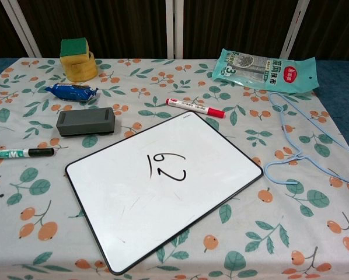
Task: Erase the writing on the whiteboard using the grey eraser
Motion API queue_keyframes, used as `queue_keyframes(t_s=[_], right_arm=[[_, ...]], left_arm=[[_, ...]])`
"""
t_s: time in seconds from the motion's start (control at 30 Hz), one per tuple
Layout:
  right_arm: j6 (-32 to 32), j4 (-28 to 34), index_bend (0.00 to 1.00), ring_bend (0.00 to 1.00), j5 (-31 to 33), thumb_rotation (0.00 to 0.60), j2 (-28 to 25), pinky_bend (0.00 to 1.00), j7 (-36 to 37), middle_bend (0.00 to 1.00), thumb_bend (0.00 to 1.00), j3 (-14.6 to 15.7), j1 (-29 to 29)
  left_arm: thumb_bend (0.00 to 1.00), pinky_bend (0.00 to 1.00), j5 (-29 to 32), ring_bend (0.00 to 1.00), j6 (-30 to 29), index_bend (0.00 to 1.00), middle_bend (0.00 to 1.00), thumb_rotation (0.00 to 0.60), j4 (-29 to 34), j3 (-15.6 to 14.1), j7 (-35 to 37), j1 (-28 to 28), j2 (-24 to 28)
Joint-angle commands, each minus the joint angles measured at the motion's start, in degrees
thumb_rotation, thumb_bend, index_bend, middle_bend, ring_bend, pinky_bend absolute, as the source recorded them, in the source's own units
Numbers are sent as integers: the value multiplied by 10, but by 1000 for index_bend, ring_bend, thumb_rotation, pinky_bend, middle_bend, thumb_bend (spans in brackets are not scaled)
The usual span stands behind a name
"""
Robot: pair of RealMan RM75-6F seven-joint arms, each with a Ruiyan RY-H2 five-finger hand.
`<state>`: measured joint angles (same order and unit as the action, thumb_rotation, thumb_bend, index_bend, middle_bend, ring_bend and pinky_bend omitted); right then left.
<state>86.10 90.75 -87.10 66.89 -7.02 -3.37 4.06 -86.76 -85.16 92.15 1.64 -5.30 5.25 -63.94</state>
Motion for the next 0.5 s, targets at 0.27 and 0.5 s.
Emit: queue_keyframes(t_s=[0.27, 0.5], right_arm=[[-1, -2, 0, 0, 1, 600, -1, 0, 3, 0, 242, 0, 0], [-5, 4, 0, 0, 0, 600, -5, 0, 3, 0, 242, -2, 4]], left_arm=[[95, 229, -2, 117, 4, 164, 122, 382, 6, 1, -6, 4, 1], [95, 229, -20, 117, 29, 164, 122, 383, 32, 7, -26, 32, 15]])
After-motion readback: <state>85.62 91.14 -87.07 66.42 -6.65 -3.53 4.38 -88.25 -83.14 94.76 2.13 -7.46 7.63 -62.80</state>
